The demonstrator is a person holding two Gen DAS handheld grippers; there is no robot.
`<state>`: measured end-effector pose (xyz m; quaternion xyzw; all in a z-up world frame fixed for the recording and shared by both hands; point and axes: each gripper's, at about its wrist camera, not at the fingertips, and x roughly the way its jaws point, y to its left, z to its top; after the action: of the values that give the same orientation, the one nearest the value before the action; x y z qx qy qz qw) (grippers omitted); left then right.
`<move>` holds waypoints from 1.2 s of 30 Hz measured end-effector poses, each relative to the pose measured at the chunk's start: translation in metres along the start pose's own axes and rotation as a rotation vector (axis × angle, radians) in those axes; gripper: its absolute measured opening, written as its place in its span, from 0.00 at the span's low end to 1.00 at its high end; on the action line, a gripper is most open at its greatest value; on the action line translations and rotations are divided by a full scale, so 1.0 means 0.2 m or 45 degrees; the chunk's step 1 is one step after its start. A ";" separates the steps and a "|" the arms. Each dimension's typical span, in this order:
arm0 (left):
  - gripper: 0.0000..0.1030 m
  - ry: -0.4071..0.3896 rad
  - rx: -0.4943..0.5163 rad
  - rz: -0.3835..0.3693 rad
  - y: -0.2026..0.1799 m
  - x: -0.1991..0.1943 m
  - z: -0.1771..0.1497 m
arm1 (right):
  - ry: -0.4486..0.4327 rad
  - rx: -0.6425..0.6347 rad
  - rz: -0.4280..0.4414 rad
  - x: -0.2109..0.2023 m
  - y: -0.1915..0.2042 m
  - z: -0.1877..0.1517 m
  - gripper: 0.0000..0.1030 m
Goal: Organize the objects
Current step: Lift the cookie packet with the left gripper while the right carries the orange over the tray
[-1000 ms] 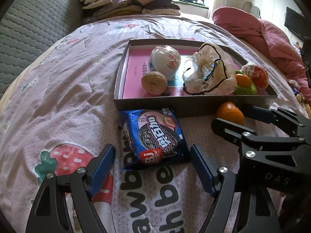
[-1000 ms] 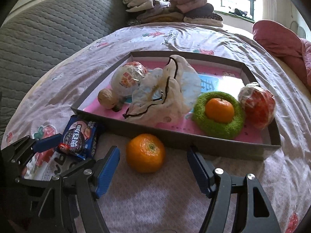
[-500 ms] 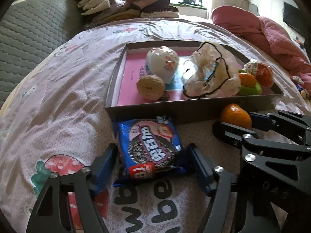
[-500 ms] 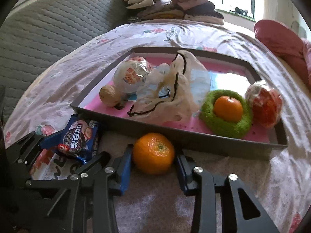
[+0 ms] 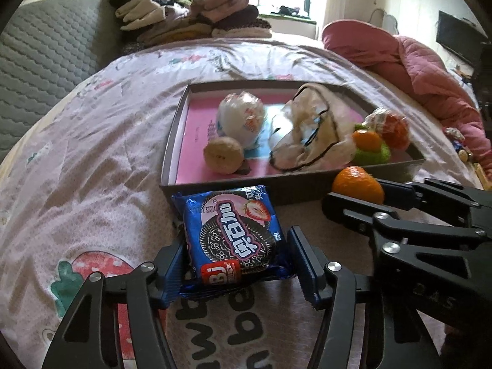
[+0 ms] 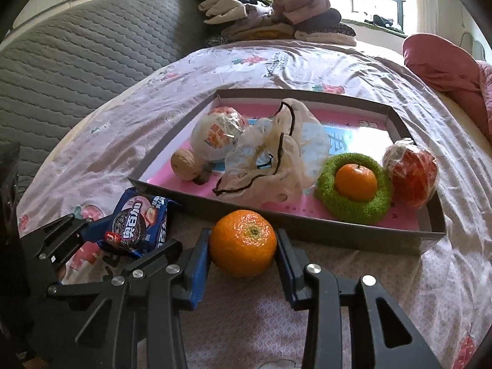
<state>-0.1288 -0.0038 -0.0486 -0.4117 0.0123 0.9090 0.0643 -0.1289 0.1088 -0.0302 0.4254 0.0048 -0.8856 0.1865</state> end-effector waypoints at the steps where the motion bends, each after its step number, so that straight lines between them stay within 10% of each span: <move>1: 0.62 -0.013 0.007 0.002 -0.01 -0.02 0.00 | -0.010 0.002 0.002 -0.01 0.00 0.01 0.39; 23: 0.62 -0.293 0.003 0.032 0.06 -0.33 0.32 | -0.399 -0.047 -0.104 -0.41 -0.14 0.23 0.39; 36: 0.62 -0.313 0.054 -0.005 0.01 -0.21 0.51 | -0.420 -0.087 -0.195 -0.39 -0.27 0.34 0.39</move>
<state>-0.1773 -0.0026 0.0497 -0.2957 0.0227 0.9520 0.0757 -0.1544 0.1728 0.0640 0.2661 0.0367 -0.9543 0.1313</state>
